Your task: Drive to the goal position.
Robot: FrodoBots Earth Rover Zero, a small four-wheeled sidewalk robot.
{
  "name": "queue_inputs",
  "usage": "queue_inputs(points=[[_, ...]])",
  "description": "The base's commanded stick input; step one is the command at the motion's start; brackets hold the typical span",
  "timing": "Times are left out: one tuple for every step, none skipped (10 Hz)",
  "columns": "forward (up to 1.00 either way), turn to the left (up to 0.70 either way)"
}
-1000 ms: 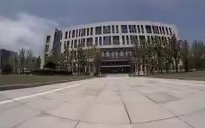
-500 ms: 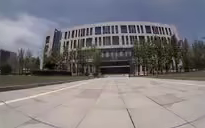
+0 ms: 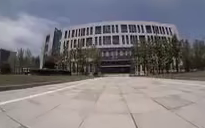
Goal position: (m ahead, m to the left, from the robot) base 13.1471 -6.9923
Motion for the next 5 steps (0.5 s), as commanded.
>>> queue_inputs(points=[[0.5,0.01],[0.5,0.01],[0.5,0.01],[0.5,0.01],[0.5,0.01]])
